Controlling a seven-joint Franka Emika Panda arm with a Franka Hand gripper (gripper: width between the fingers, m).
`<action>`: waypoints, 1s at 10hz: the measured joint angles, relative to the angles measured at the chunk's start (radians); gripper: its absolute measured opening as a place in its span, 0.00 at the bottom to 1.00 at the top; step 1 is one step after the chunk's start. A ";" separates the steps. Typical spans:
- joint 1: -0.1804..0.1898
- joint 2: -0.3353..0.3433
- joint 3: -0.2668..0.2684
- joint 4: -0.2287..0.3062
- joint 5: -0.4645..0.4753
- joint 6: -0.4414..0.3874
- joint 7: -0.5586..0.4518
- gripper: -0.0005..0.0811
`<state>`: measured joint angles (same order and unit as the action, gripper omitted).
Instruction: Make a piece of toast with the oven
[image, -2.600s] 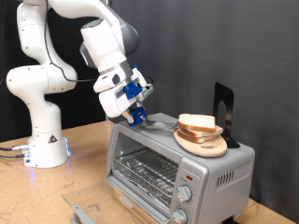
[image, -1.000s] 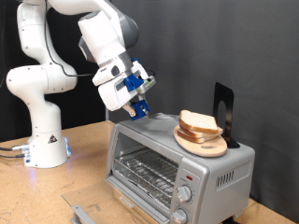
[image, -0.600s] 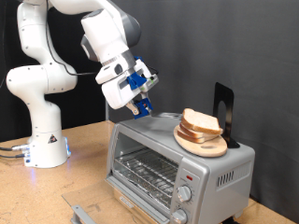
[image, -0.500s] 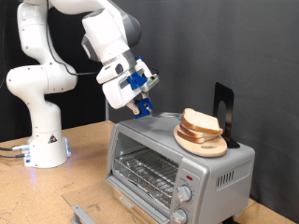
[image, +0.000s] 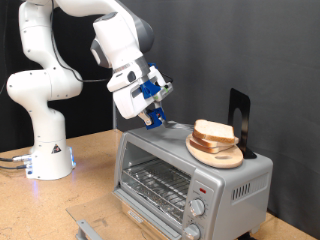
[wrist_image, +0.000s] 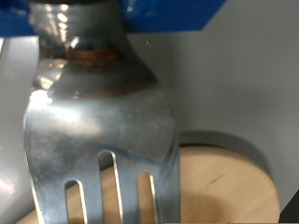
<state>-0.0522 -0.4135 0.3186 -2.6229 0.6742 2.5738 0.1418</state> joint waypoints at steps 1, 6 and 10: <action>0.000 0.007 0.010 0.004 0.000 0.019 0.017 0.46; -0.010 0.087 0.076 0.053 -0.072 0.093 0.135 0.46; -0.013 0.139 0.109 0.073 -0.114 0.151 0.182 0.46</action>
<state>-0.0654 -0.2747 0.4272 -2.5495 0.5603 2.7248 0.3239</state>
